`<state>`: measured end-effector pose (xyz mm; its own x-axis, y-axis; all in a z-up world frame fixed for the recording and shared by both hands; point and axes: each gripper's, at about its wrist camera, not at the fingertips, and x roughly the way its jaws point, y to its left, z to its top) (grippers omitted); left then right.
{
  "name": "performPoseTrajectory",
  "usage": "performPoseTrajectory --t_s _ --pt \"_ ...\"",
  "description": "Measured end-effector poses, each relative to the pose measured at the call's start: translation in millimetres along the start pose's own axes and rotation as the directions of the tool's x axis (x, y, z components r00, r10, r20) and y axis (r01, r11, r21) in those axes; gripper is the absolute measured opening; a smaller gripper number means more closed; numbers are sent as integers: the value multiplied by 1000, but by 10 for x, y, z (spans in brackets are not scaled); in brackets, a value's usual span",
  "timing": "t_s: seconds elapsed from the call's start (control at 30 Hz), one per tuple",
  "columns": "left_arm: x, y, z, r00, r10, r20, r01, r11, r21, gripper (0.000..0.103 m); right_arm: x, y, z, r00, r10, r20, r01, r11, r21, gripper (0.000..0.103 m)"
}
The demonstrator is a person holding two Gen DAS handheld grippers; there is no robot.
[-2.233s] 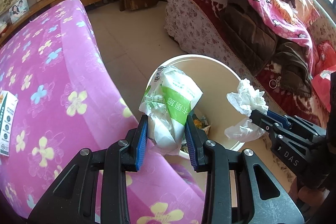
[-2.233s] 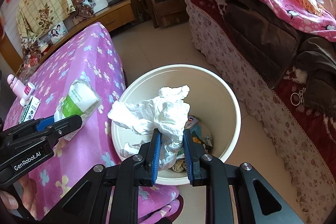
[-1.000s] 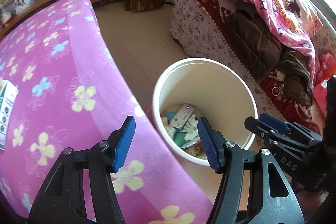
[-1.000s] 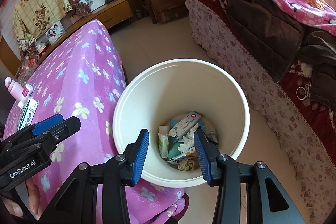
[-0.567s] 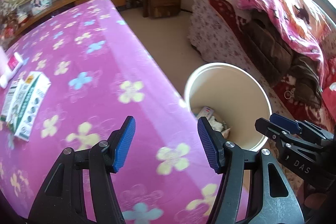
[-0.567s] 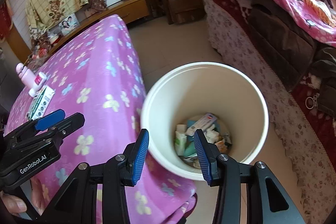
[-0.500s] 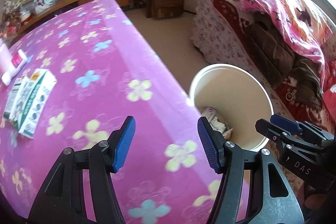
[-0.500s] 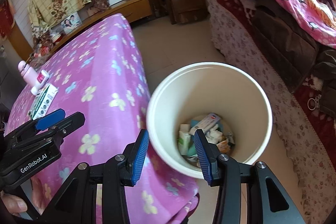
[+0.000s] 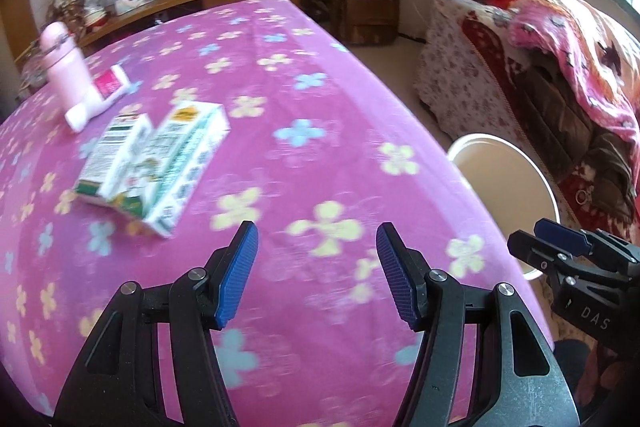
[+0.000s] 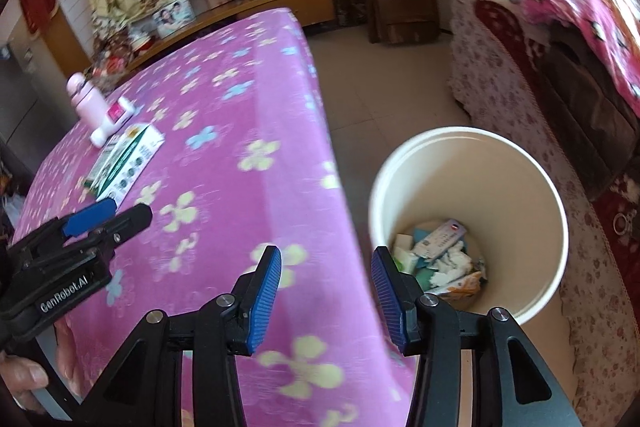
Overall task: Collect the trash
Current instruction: 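Move both open tools back over the milk cartons on the table, then grasp the Adopt a Cow milk carton with the right tool while the left tool grasps the Watermelon Frost box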
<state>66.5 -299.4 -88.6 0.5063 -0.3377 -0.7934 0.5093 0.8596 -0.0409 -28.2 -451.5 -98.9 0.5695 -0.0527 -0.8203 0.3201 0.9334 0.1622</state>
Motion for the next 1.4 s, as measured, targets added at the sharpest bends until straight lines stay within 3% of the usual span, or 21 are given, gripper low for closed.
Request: performPoseTrajectory --t_s 0.5,0.87,1.0,1.2,1.27,1.33,1.4 --pt "-222 1025 -223 995 96 11 -94 988 -124 60 292 1008 24 996 71 -55 -78 988 -131 45" --pt "-311 1658 -369 991 132 -18 -133 970 -204 60 467 1491 105 991 104 -82 -116 979 -170 46" --pt "-318 1883 -426 991 134 -32 -137 959 -247 60 559 1663 239 987 136 -84 -147 979 -145 59" --pt "-319 2071 -417 991 129 -34 -134 949 -284 60 829 1969 582 977 190 -94 -195 980 -47 60" --pt "-324 2118 -394 992 123 -29 -126 948 -294 60 905 2047 689 978 188 -95 -190 982 -16 62" --pt "-315 2186 -364 994 105 -25 -108 942 -317 60 991 2144 799 982 169 -89 -170 985 -3 71" --pt "-291 2249 -326 996 84 -29 -89 938 -334 60 1085 2247 887 984 149 -98 -150 989 -3 72"
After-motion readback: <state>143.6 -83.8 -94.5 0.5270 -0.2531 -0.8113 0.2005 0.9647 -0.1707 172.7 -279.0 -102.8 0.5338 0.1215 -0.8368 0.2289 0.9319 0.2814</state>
